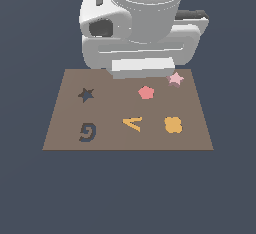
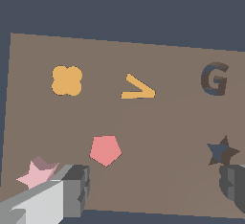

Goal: Insert a designated object into the corresponding slot on a board.

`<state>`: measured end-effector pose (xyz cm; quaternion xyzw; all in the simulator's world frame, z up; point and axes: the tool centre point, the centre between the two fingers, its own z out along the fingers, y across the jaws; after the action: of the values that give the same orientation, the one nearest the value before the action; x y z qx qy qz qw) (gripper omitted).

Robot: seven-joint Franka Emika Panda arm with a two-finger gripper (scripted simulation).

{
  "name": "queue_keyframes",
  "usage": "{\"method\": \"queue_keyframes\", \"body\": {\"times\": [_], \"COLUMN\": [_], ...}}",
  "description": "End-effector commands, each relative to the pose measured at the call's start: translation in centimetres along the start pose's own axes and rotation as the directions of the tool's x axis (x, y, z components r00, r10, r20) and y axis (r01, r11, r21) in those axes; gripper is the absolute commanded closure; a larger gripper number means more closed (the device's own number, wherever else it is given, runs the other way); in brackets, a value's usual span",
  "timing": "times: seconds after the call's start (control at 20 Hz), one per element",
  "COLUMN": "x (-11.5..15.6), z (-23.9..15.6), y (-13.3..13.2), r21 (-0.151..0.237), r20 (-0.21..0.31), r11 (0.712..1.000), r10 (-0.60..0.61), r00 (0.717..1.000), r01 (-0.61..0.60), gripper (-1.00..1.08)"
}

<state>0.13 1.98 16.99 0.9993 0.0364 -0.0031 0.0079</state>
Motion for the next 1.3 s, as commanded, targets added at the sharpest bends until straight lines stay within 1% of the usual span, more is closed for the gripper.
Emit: {"method": "queue_keyframes", "body": {"times": [0.0, 0.3, 0.5, 0.65, 1.0, 1.25], "x": [0.0, -0.5, -1.4, -2.5, -5.4, -7.0], "z": [0.0, 0.7, 1.9, 3.3, 7.5, 10.0], "y": [0.0, -0.9, -2.6, -4.4, -10.1, -13.5], "r21": [0.0, 0.001, 0.003, 0.005, 0.011, 0.014], "r20": [0.0, 0.0, -0.001, -0.002, -0.004, -0.005], "r11": [1.0, 1.0, 1.0, 1.0, 1.0, 0.999], "r10": [0.0, 0.002, 0.006, 0.01, 0.023, 0.03], "r00": [1.0, 1.0, 1.0, 1.0, 1.0, 1.0], "r01": [0.0, -0.002, -0.006, -0.01, -0.023, -0.03], "gripper": [-0.92, -0.92, -0.92, -0.92, -0.92, -0.92]}}
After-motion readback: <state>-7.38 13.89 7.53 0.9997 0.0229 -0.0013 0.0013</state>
